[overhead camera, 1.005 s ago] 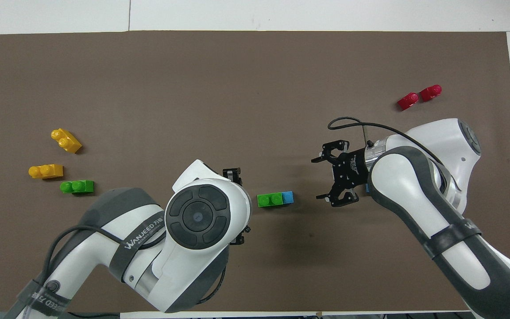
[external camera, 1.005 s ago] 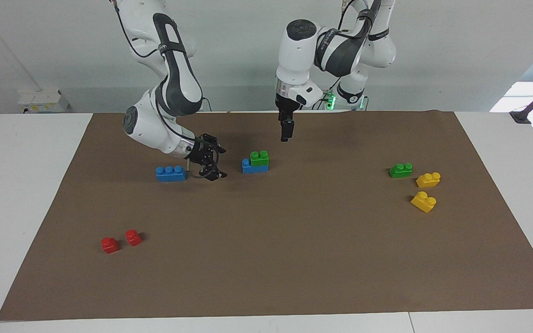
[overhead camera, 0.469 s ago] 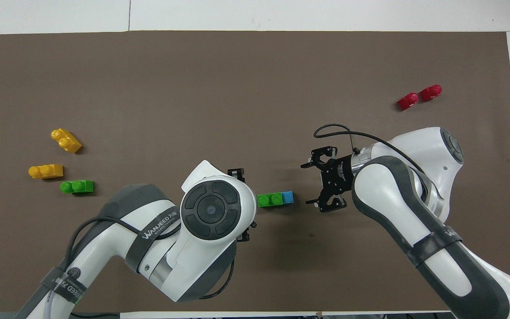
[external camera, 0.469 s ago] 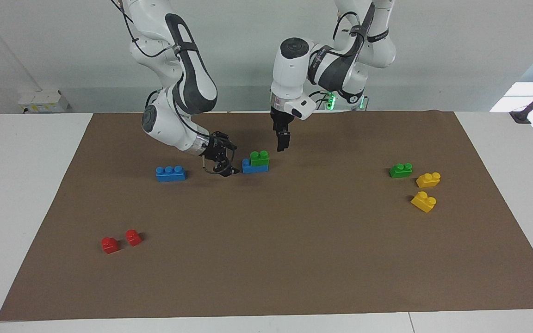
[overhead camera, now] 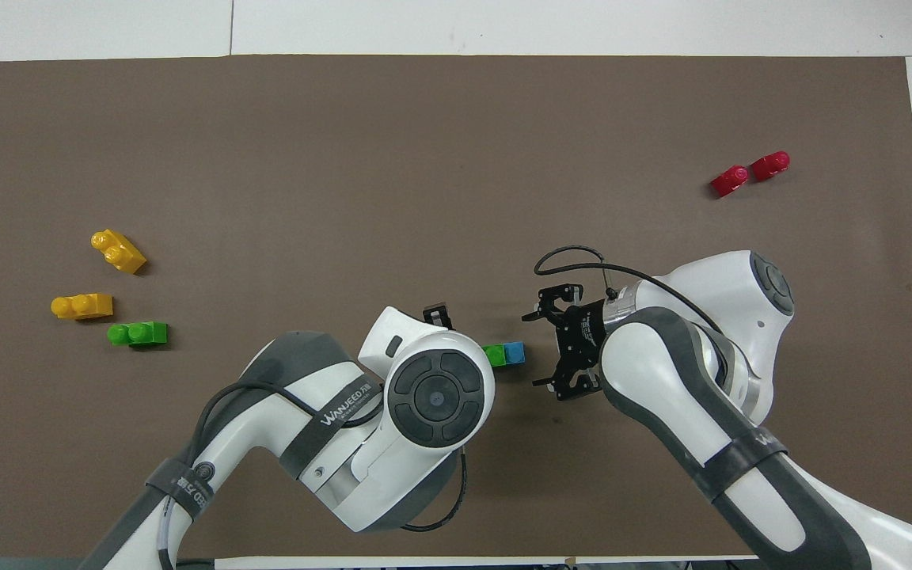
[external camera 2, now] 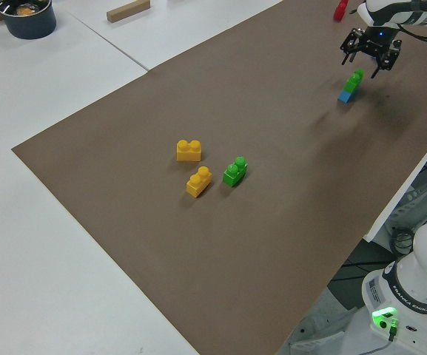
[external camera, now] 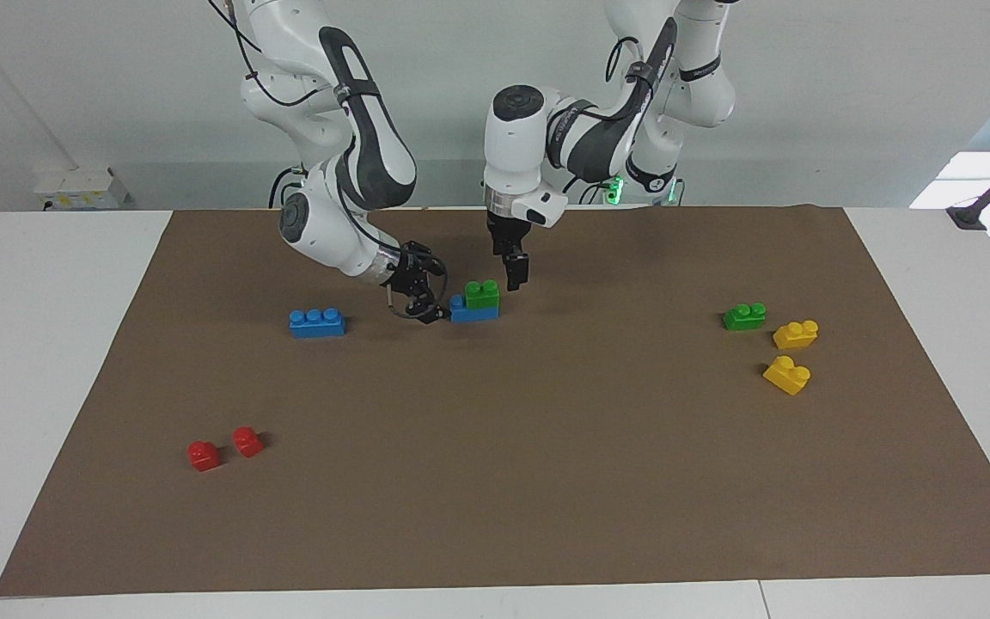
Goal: Remove green block with left arm and hold with right
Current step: 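Bring the left gripper to the green end while the right gripper nears blue, then close the left gripper on green while the right gripper grips blue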
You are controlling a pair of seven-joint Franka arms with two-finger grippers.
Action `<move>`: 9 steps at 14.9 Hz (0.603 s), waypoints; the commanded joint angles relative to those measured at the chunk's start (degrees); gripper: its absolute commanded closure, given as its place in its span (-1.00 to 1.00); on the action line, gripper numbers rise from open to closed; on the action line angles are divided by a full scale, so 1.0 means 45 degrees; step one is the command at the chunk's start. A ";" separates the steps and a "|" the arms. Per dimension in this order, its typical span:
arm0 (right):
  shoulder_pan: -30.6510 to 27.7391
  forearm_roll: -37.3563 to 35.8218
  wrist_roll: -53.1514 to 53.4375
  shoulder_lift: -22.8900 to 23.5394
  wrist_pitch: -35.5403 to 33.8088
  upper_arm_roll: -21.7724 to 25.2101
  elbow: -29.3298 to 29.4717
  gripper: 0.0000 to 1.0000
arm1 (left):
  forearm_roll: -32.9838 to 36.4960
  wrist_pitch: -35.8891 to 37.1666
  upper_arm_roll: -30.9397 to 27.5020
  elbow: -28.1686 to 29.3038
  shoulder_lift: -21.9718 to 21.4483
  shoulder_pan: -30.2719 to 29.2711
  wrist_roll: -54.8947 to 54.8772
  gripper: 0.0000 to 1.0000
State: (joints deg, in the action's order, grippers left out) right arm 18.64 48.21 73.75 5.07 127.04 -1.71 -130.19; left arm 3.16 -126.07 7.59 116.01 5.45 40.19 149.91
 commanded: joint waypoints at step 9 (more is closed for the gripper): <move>0.0681 0.1220 -0.0471 0.0454 0.1748 -0.0031 -0.0404 -0.95 | 0.0313 -0.1359 -0.0184 0.0138 0.1209 0.0442 0.0591 -1.00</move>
State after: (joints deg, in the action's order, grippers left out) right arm 21.17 51.17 73.52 6.59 132.98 -1.73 -131.43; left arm 3.29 -130.06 7.36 116.19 9.09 40.26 150.51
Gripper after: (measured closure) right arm 0.000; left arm 0.000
